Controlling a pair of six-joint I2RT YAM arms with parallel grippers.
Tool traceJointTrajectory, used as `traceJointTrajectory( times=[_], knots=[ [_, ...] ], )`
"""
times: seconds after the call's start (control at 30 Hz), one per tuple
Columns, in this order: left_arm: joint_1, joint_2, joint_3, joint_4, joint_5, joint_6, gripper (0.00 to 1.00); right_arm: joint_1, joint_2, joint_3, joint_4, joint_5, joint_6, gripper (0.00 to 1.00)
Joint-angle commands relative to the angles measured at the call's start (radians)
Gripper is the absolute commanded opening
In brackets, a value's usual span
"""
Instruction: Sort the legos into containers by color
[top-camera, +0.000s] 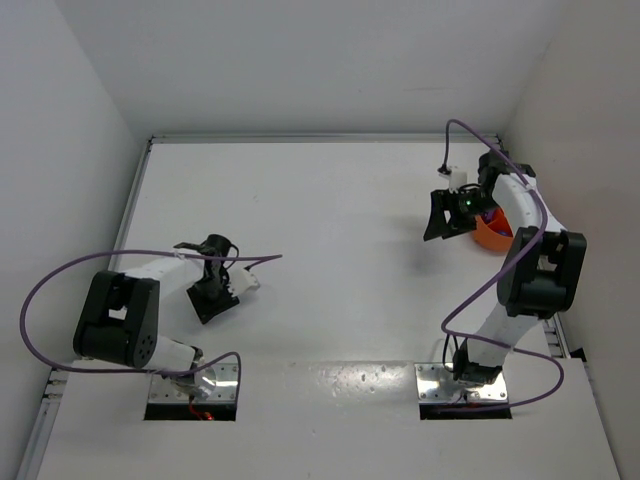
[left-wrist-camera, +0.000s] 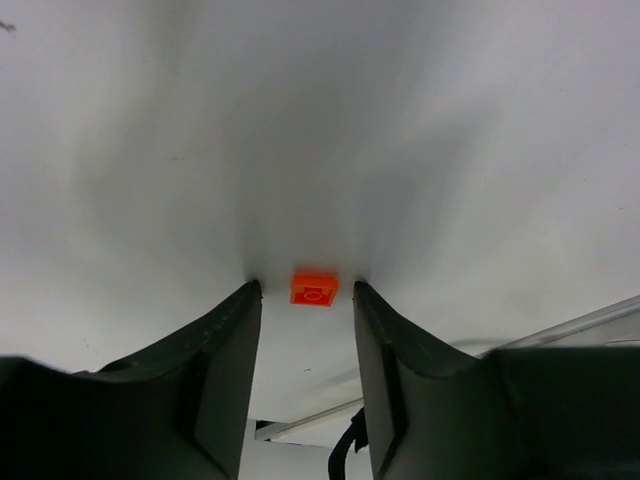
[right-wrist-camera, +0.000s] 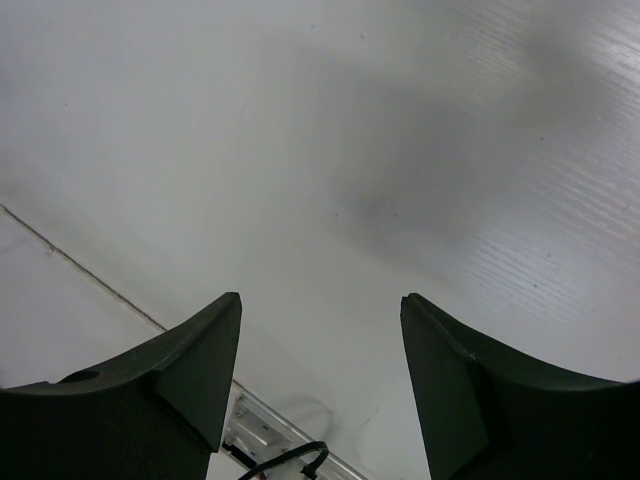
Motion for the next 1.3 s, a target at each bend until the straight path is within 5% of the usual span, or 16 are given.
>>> traceJointTrajectory(
  times=[0.0, 0.63, 0.9, 1.13, 1.27],
  knots=[
    [-0.029, 0.016, 0.007, 0.077, 0.068, -0.014, 0.46, 0.008, 0.001, 0.039, 0.022, -0.006, 0.005, 0.65],
    [-0.029, 0.024, 0.055, 0.078, 0.166, -0.045, 0.07, 0.032, -0.009, 0.03, 0.022, -0.046, 0.005, 0.62],
    [-0.029, 0.116, 0.491, -0.041, 0.598, -0.247, 0.0, 0.135, -0.052, -0.002, 0.043, -0.268, 0.026, 0.6],
    [-0.029, 0.137, 0.63, -0.112, 1.047, -0.247, 0.0, 0.239, 0.109, 0.076, -0.066, -0.705, 0.121, 0.6],
    [-0.051, 0.044, 0.595, -0.023, 1.167, -0.257, 0.0, 0.346, 0.086, 0.019, 0.278, -0.814, 0.446, 0.6]
  ],
)
